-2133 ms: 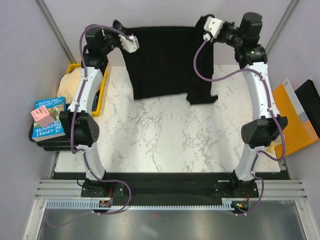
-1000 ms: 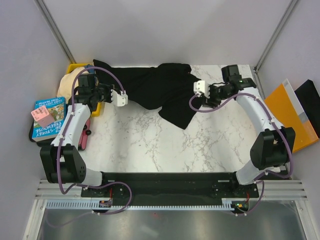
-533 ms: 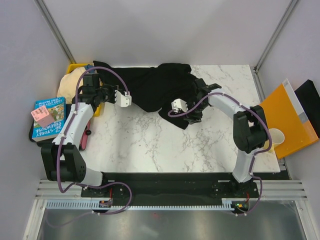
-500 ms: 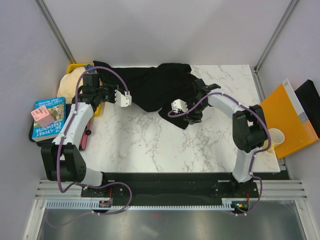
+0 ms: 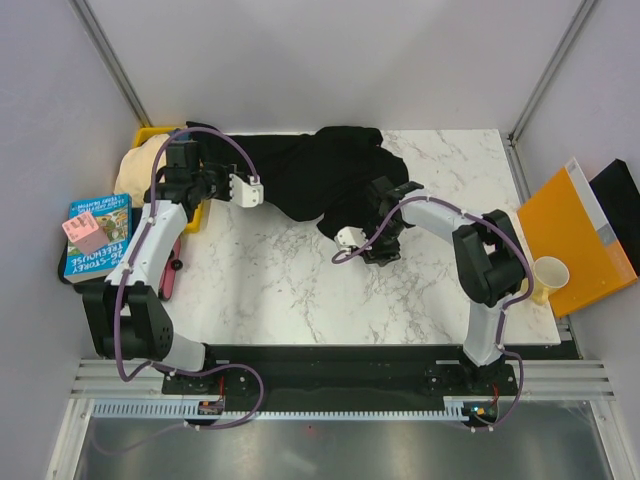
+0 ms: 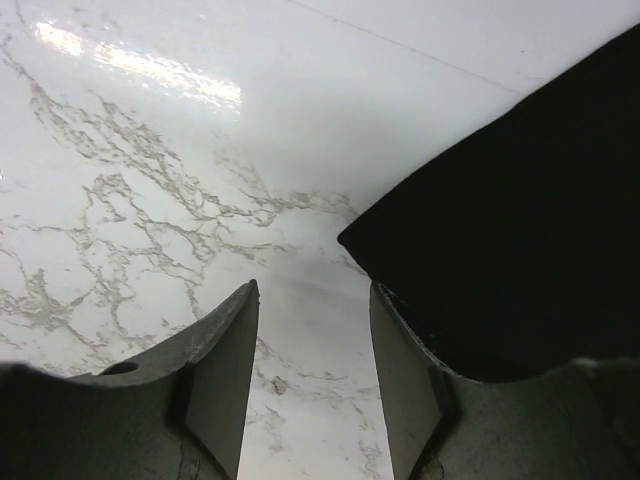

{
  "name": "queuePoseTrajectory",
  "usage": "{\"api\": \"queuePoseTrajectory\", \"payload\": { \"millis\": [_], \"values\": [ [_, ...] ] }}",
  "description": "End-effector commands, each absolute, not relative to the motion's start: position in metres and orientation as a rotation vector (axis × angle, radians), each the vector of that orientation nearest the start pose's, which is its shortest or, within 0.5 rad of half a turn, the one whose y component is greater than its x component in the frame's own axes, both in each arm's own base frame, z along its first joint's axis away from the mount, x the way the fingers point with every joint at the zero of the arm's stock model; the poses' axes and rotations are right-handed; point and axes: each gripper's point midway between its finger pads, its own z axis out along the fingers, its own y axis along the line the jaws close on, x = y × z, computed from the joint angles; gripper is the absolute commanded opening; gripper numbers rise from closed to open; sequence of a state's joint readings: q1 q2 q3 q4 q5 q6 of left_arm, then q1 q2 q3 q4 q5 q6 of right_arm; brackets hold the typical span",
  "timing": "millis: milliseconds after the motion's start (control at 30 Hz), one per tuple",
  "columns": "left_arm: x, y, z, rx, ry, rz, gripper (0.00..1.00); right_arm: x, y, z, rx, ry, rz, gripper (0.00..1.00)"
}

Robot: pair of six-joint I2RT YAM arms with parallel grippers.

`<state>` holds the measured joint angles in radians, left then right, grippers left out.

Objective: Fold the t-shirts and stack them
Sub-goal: Flatten out the tshirt

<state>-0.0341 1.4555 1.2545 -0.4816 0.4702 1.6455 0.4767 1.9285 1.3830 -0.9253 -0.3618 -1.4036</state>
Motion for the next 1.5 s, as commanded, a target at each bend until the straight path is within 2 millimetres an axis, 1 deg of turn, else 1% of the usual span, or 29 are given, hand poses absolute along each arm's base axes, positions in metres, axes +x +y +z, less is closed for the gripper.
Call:
{"api": "queuePoseTrajectory", "payload": {
  "millis": [0, 167, 200, 267, 367, 600, 733, 767, 800, 867, 900, 967, 1000, 1067, 1167, 1200, 1233, 1267, 1300, 1333, 1400, 1433, 1467],
  "values": [
    [0.446, -0.059, 0.253, 1.741, 1.26, 0.41, 0.02, 0.317, 0.196, 0.043, -2.332, 1.605, 0.396, 0.55],
    [0.451, -0.06, 0.26, 1.729, 1.251, 0.412, 0.02, 0.32, 0.2, 0.034, -2.303, 1.609, 0.375, 0.54],
    [0.452, -0.06, 0.261, 1.73, 1.25, 0.415, 0.02, 0.324, 0.202, 0.034, -2.295, 1.597, 0.358, 0.54],
    [0.452, -0.06, 0.262, 1.729, 1.246, 0.419, 0.02, 0.325, 0.205, 0.032, -2.285, 1.599, 0.354, 0.54],
    [0.453, -0.06, 0.263, 1.73, 1.245, 0.42, 0.02, 0.325, 0.209, 0.03, -2.288, 1.586, 0.352, 0.54],
    [0.453, -0.064, 0.263, 1.726, 1.251, 0.412, 0.02, 0.332, 0.214, 0.025, -2.287, 1.562, 0.317, 0.52],
    [0.453, -0.065, 0.263, 1.72, 1.258, 0.41, 0.02, 0.337, 0.216, 0.017, -2.283, 1.566, 0.303, 0.49],
    [0.453, -0.065, 0.263, 1.72, 1.259, 0.412, 0.02, 0.339, 0.218, 0.016, -2.282, 1.564, 0.301, 0.47],
    [0.453, -0.065, 0.263, 1.72, 1.26, 0.411, 0.02, 0.337, 0.218, 0.012, -2.289, 1.574, 0.309, 0.39],
    [0.453, -0.064, 0.265, 1.718, 1.261, 0.418, 0.02, 0.339, 0.217, 0.01, -2.296, 1.585, 0.292, 0.26],
    [0.454, -0.064, 0.265, 1.717, 1.263, 0.421, 0.02, 0.34, 0.217, 0.008, -2.297, 1.592, 0.289, 0.15],
    [0.454, -0.063, 0.265, 1.718, 1.265, 0.426, 0.02, 0.339, 0.215, 0.007, -2.3, 1.605, 0.281, 0.02],
    [0.454, -0.063, 0.264, 1.719, 1.266, 0.427, 0.02, 0.341, 0.214, 0.009, -2.298, 1.613, 0.259, 0.0],
    [0.454, -0.063, 0.264, 1.717, 1.267, 0.425, 0.02, 0.343, 0.209, 0.011, -2.3, 1.63, 0.228, 0.0],
    [0.454, -0.063, 0.265, 1.716, 1.267, 0.428, 0.02, 0.357, 0.198, 0.028, -2.282, 1.656, 0.083, 0.0],
    [0.455, -0.062, 0.265, 1.711, 1.272, 0.428, 0.02, 0.369, 0.19, 0.041, -2.258, 1.672, -0.024, 0.0],
    [0.455, -0.061, 0.265, 1.711, 1.275, 0.433, 0.02, 0.384, 0.185, 0.056, -2.192, 1.709, -0.091, 0.0],
    [0.455, -0.061, 0.266, 1.713, 1.274, 0.436, 0.02, 0.395, 0.179, 0.068, -2.151, 1.725, -0.142, 0.0],
    [0.456, -0.061, 0.268, 1.71, 1.268, 0.439, 0.02, 0.406, 0.174, 0.084, -2.103, 1.729, -0.197, 0.0],
    [0.457, -0.06, 0.27, 1.707, 1.265, 0.445, 0.02, 0.43, 0.157, 0.107, -2.019, 1.751, -0.311, 0.0],
    [0.459, -0.062, 0.274, 1.702, 1.252, 0.441, 0.02, 0.453, 0.14, 0.14, -1.906, 1.754, -0.433, 0.0],
    [0.46, -0.063, 0.276, 1.698, 1.247, 0.442, 0.02, 0.475, 0.122, 0.167, -1.795, 1.754, -0.537, 0.0],
    [0.461, -0.064, 0.276, 1.697, 1.245, 0.437, 0.02, 0.486, 0.111, 0.182, -1.736, 1.754, -0.594, 0.0]
  ]
}}
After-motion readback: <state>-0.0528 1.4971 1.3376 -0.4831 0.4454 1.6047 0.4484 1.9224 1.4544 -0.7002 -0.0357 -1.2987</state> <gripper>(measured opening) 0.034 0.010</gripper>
